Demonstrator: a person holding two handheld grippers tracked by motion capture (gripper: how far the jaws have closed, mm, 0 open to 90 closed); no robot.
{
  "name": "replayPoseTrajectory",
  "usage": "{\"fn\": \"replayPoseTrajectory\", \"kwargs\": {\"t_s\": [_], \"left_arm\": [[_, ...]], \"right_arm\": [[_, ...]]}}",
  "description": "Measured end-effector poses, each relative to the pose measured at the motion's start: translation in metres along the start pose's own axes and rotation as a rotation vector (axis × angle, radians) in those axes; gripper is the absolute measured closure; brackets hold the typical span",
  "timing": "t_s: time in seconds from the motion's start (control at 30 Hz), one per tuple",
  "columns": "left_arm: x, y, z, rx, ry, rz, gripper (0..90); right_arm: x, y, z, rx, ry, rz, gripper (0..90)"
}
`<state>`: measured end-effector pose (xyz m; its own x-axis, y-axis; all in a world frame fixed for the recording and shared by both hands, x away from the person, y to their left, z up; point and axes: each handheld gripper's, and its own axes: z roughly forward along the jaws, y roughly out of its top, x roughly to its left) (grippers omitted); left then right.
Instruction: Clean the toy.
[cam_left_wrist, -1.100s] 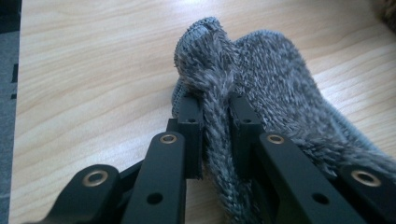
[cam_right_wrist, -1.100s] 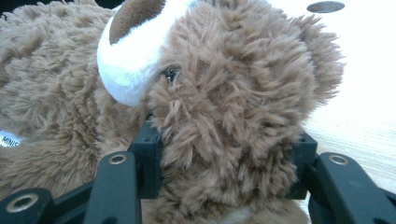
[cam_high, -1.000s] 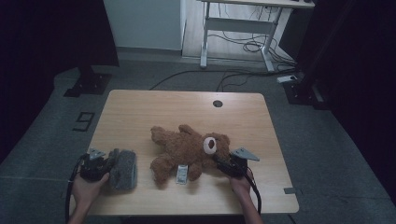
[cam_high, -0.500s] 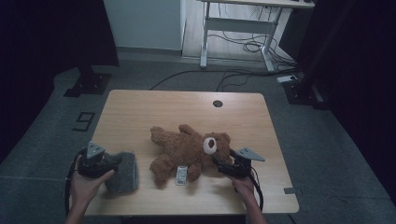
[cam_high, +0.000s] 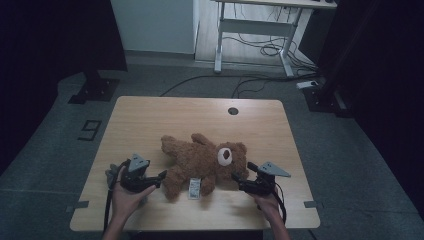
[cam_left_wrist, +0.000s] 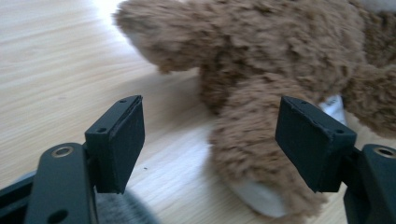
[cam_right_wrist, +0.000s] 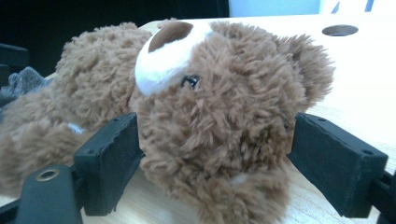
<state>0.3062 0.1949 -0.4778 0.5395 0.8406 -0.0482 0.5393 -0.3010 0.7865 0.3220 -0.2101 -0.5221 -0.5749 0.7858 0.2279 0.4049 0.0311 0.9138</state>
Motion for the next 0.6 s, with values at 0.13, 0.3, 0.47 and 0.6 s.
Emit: {"fn": "replayPoseTrajectory", "kwargs": {"t_s": [0.13, 0.3, 0.47, 0.6], "left_arm": [[-0.009, -0.008, 0.004, -0.008, -0.031, -0.005, 24.9], [-0.014, -0.028, 0.004, -0.032, -0.057, -0.044, 25.8], [-0.013, -0.039, 0.001, -0.034, -0.068, -0.071, 26.3], [-0.016, -0.051, 0.0, 0.002, -0.082, -0.045, 26.4]], "right_arm": [[0.001, -0.005, -0.005, 0.013, -0.008, -0.034, 17.6], [-0.002, -0.014, -0.014, 0.044, -0.015, -0.048, 19.5], [0.001, -0.023, -0.023, 0.084, -0.011, -0.039, 19.9], [0.009, -0.032, -0.031, 0.109, -0.013, -0.036, 19.8]]}}
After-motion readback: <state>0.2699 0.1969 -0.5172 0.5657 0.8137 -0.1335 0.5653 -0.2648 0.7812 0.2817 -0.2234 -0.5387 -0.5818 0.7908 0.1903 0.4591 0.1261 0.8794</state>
